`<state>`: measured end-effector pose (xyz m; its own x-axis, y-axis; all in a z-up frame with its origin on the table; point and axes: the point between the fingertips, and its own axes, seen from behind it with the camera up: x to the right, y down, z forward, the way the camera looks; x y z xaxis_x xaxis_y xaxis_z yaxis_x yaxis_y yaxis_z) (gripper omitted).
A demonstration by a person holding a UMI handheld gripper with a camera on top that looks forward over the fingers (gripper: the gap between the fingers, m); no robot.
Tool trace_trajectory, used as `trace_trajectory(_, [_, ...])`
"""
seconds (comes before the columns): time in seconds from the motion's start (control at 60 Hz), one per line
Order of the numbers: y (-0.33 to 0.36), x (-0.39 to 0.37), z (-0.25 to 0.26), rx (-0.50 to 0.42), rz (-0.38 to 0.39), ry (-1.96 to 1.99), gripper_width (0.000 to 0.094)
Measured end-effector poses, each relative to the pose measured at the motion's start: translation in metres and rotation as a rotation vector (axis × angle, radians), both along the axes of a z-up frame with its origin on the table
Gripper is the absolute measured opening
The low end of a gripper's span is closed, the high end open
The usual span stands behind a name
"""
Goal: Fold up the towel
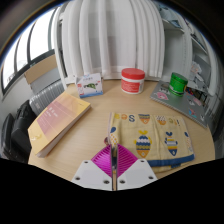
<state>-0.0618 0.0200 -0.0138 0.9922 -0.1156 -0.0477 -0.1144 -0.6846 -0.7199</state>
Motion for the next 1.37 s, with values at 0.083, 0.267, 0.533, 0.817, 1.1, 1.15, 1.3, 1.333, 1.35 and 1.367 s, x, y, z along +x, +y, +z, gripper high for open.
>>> trace_trajectory(0.083, [-0.001, 0.0, 0.0, -0.021, 0.054, -0.041, 0.0014])
trace_trajectory(0.267, [0.003, 0.0, 0.027, 0.003, 0.113, -0.048, 0.0011])
trace_trajectory(0.533, [0.004, 0.083, 0.112, 0.148, -0.018, 0.05, 0.0011])
trace_trajectory(0.817, [-0.035, 0.193, 0.009, -0.067, -0.11, -0.046, 0.0032])
trace_trajectory(1.1, [-0.056, 0.187, 0.041, -0.068, -0.022, 0.031, 0.0815])
trace_trajectory(1.15, [-0.068, 0.189, 0.053, -0.062, -0.015, 0.037, 0.0845])
trace_trajectory(1.3, [-0.114, 0.198, 0.078, -0.083, -0.027, 0.073, 0.0833])
trace_trajectory(1.333, [-0.125, 0.199, 0.083, -0.084, -0.04, 0.089, 0.0837])
trace_trajectory(1.35, [-0.131, 0.201, 0.086, -0.082, -0.047, 0.097, 0.0835])
trace_trajectory(1.367, [-0.136, 0.203, 0.088, -0.08, -0.057, 0.104, 0.0835])
